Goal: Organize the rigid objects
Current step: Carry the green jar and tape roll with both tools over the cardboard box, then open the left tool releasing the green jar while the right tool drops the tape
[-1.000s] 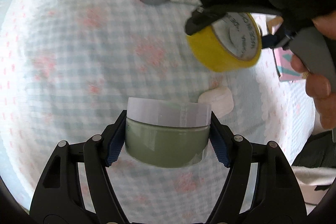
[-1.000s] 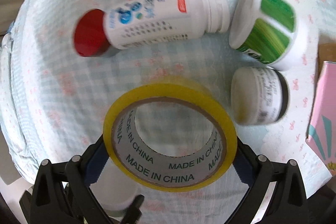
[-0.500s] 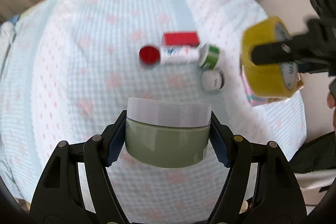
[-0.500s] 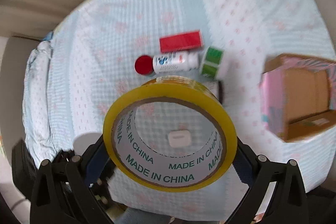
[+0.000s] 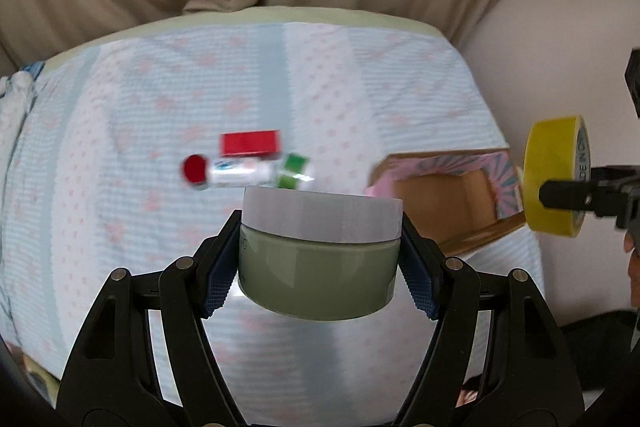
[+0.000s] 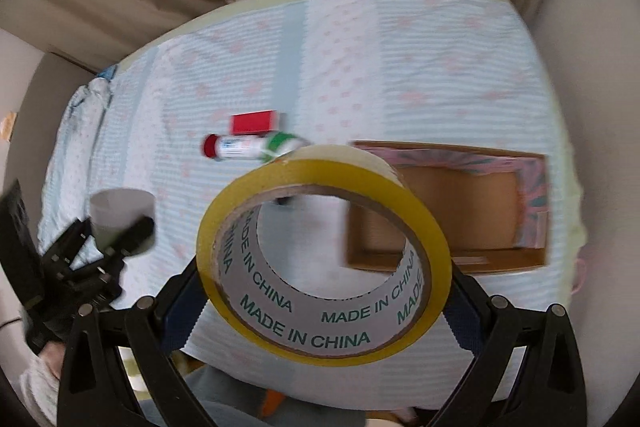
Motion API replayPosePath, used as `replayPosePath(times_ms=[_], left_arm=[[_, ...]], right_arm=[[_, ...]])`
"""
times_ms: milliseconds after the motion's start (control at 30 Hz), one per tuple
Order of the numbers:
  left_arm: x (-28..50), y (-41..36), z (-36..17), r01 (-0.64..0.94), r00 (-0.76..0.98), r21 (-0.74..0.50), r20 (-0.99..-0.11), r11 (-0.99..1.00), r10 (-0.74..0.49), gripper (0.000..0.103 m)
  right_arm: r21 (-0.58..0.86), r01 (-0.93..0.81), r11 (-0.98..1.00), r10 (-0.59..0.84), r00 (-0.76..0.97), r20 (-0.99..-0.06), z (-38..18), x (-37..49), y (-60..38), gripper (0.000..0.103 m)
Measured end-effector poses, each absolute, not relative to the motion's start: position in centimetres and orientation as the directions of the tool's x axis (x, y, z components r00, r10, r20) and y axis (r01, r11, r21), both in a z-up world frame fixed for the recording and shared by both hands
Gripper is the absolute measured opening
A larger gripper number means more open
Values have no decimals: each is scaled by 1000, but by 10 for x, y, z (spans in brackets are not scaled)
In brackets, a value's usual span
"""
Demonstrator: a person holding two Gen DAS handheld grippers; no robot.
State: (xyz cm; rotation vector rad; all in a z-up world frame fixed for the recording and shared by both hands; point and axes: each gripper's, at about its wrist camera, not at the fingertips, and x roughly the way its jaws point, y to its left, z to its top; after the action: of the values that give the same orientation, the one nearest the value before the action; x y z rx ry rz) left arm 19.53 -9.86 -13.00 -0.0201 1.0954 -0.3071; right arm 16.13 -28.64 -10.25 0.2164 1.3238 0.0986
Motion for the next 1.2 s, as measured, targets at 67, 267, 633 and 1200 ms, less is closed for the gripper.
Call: replayPosePath(times_ms=[67, 267, 633, 1200], left_arm=[[196, -133, -132, 244, 413, -174, -871, 954, -265, 69], [207, -224, -156, 272, 356, -193, -890, 943, -285, 69], [249, -341, -237, 338, 252, -131, -942, 932, -223, 69], [292, -390, -354, 398, 119, -54, -987, 916, -110, 69]], right_arm=[[192, 55, 980, 174, 237, -956, -107, 156, -319, 100], [175, 106, 979, 151, 205, -967, -139, 143, -404, 100], [67, -28, 997, 72, 207, -976, -210, 149, -470, 100], [90, -106, 990, 103, 121, -987, -321, 174, -463, 100]])
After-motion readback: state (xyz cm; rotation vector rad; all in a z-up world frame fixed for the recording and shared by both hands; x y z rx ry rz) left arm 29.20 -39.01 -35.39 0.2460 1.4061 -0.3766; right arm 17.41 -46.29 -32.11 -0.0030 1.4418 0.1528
